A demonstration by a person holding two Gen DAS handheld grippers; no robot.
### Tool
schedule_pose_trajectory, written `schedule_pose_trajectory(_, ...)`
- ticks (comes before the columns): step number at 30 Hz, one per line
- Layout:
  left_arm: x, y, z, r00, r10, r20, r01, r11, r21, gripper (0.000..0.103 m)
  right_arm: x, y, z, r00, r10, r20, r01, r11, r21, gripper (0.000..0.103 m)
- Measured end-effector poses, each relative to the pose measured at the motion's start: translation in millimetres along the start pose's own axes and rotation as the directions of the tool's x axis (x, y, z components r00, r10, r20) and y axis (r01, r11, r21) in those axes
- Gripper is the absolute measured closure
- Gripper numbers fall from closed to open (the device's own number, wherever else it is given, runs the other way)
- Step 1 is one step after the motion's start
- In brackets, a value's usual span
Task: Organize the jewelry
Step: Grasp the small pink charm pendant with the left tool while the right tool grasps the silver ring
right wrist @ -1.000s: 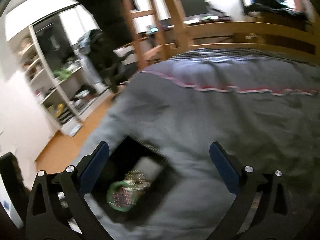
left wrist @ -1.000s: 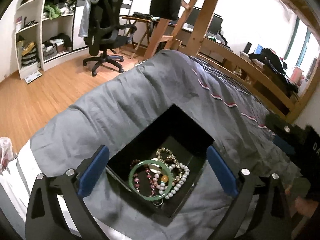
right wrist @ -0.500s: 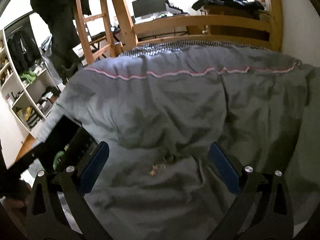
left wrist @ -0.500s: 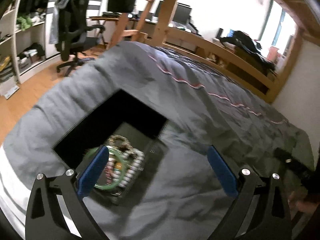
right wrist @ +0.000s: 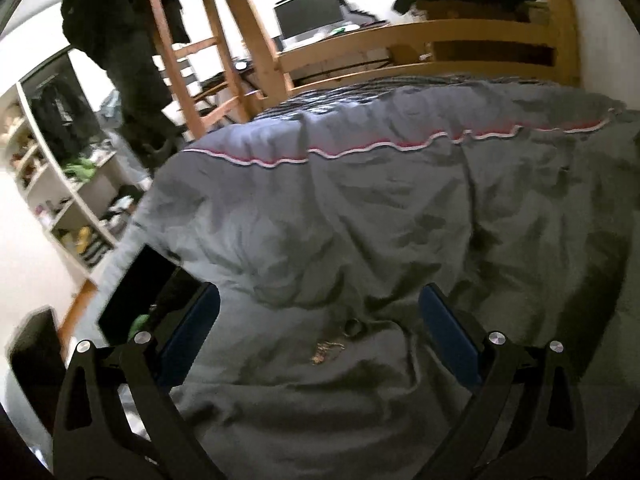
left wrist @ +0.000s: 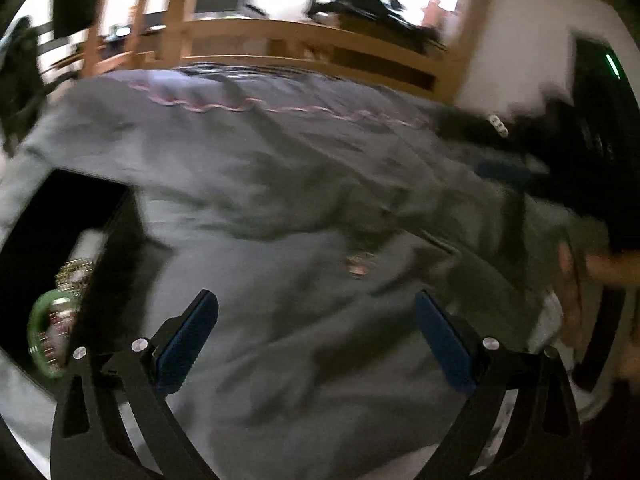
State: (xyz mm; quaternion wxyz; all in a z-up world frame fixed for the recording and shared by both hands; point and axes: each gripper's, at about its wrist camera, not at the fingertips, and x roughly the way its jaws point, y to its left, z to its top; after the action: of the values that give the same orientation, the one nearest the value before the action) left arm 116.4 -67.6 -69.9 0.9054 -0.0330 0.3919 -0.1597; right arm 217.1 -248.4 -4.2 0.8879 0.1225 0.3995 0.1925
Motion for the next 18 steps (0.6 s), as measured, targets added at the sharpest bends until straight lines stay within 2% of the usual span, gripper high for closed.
schedule_pose_trajectory(1,8,-7,-1,1.000,-0.029,-0.006,0.030,0.999,0.022,0.012,5,-2,2,1.000,0.008,-0.022,-0.008,1.000,0.003,0.030)
schedule_pose_trajectory(2,16,-12,-1,0.998,-0.063,-0.017,0.064,0.997,0.034,0.019,10,-4,4,0.999,0.004,-0.039,-0.004,1.000,0.007,0.037)
schedule_pose_trajectory(4,37,-18,0,0.994,-0.094,-0.053,0.096,0.995,0.031,0.027,23,-14,7,0.997,0.009,-0.076,-0.007,0.999,0.032,0.050)
schedule_pose_trajectory(6,50,-22,0,0.994,-0.097,-0.057,0.099,0.995,0.024,0.027,32,-23,6,0.995,0.027,-0.097,-0.021,0.998,0.057,0.051)
schedule_pose_trajectory(8,60,-22,4,0.993,-0.102,-0.057,0.103,0.995,0.017,0.027,37,-28,5,0.994,0.033,-0.107,-0.027,0.997,0.066,0.057)
schedule_pose_trajectory(10,68,-21,10,0.989,-0.139,-0.053,0.140,0.990,0.009,0.029,46,-32,3,0.991,0.049,-0.124,-0.041,0.997,0.071,0.066)
schedule_pose_trajectory(11,74,-21,13,0.986,-0.155,-0.057,0.155,0.988,0.009,0.031,51,-33,3,0.988,0.054,-0.142,-0.045,0.997,0.070,0.067)
schedule_pose_trajectory(14,89,-22,18,0.993,-0.087,-0.076,0.088,0.996,0.014,0.034,66,-33,-2,0.977,0.064,-0.204,-0.054,0.997,0.055,0.071)
schedule_pose_trajectory(18,105,-19,20,0.992,-0.085,-0.092,0.087,0.996,0.014,0.034,94,-28,-15,0.948,0.061,-0.313,-0.058,0.998,0.019,0.071)
